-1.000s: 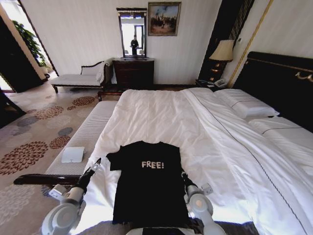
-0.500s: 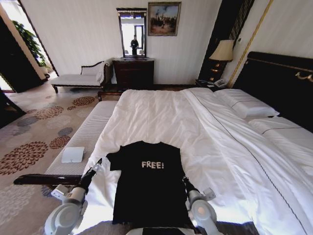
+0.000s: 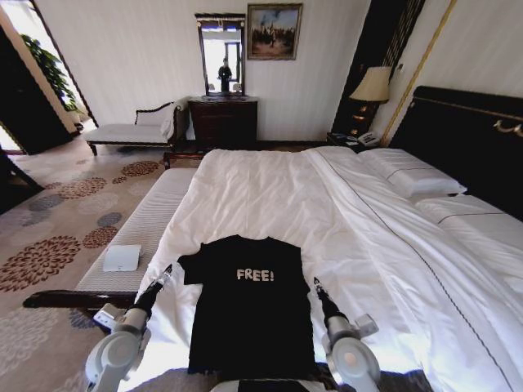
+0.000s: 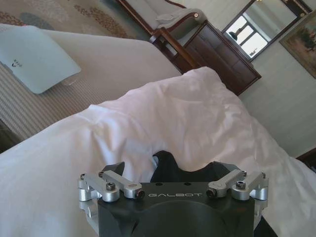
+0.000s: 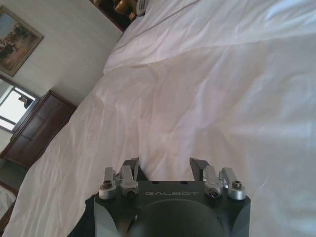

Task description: Fold the clothes on the bed.

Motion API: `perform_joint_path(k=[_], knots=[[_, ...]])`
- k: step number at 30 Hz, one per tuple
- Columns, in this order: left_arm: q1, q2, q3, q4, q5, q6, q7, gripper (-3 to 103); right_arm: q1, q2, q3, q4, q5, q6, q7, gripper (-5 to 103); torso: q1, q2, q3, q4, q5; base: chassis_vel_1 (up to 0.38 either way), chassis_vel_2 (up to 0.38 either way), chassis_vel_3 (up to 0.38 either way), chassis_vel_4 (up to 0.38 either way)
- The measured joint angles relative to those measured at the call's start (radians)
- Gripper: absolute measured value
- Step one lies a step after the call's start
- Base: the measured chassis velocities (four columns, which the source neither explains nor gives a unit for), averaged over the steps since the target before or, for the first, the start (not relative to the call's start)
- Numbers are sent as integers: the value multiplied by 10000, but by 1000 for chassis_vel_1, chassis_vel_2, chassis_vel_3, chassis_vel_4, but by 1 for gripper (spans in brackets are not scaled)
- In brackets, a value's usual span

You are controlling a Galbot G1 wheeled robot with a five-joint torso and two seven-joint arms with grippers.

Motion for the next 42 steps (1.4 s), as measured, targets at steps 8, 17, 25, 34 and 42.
perform_joint_path(k=[8,17,25,34,42], knots=[[-316,-470,237,501,-1012,106,-141,100,-308,146,492,126,-599,93,62,89,0,0,0,5,3,0,0,0,0],[-853,-1110,435,927,-2055,156,-422,100,-493,325,628,-70,-951,157,75,100,0,0,0,3,1,0,0,0,0],[-1452,-1263,394,1742,-2236,223,-561,100,-355,266,754,-161,-909,166,264,100,0,0,0,4,2,0,0,0,0],[-1857,-1225,245,2367,-2301,205,-581,98,-118,120,626,-327,-858,157,342,100,0,0,0,4,2,0,0,0,0],[-2493,-1217,479,2899,-2000,178,-605,93,-169,105,597,-431,-932,152,349,100,0,0,1,3,1,0,0,0,0]])
